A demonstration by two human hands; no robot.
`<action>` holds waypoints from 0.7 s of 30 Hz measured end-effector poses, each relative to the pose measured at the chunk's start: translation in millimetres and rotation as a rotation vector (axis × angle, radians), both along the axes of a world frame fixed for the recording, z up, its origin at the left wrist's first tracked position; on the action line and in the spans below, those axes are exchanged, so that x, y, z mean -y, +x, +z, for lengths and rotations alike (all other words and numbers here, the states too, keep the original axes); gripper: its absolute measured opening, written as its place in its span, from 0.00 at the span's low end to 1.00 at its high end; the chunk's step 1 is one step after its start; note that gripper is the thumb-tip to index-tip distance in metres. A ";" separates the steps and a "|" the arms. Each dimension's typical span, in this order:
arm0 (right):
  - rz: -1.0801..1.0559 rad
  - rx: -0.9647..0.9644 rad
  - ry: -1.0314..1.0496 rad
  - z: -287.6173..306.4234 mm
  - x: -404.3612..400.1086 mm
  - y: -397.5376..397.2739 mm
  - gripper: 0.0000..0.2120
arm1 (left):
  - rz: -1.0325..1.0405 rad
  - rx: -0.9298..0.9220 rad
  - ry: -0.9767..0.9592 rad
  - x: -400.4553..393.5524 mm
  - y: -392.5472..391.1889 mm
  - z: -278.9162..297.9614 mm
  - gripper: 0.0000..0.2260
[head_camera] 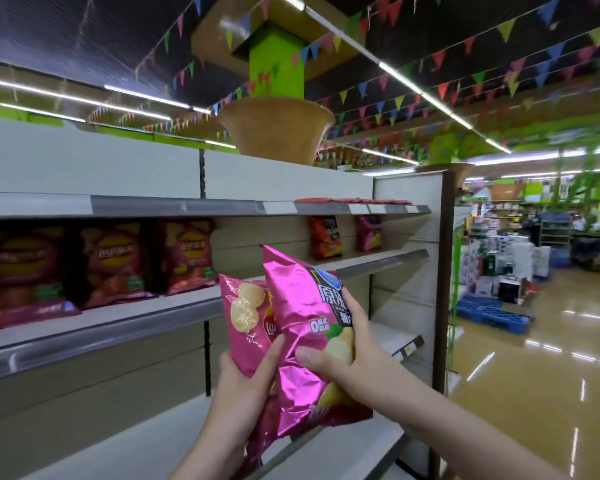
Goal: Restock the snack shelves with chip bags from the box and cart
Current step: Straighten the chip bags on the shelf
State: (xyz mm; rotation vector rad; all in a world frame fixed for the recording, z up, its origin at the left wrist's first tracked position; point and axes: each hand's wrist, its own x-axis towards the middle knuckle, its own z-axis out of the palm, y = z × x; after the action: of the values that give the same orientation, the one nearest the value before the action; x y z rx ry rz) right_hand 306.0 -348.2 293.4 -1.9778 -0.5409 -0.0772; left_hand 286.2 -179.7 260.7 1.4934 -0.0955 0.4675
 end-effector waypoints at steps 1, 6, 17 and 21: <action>-0.002 -0.014 0.003 1.6 0.5 8.2 0.61 | 0.020 -0.010 0.003 -1.6 10.5 -3.2 0.28; -0.013 -0.104 0.073 -6.4 -1.1 73.3 0.59 | 0.053 -0.062 0.134 -10.1 76.3 -9.3 0.40; -0.126 -0.080 0.322 3.0 52.1 250.2 0.45 | -0.238 -0.282 0.147 13.3 268.8 39.4 0.36; -0.256 -0.051 0.262 5.8 82.8 286.9 0.46 | -0.339 -0.401 0.071 42.1 311.6 44.8 0.25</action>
State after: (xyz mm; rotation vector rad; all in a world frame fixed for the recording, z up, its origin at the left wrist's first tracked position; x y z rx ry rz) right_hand 592.9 -431.0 299.3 -1.7770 -0.2287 -0.2437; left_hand 597.8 -221.8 305.5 1.5755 -0.0467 -0.1118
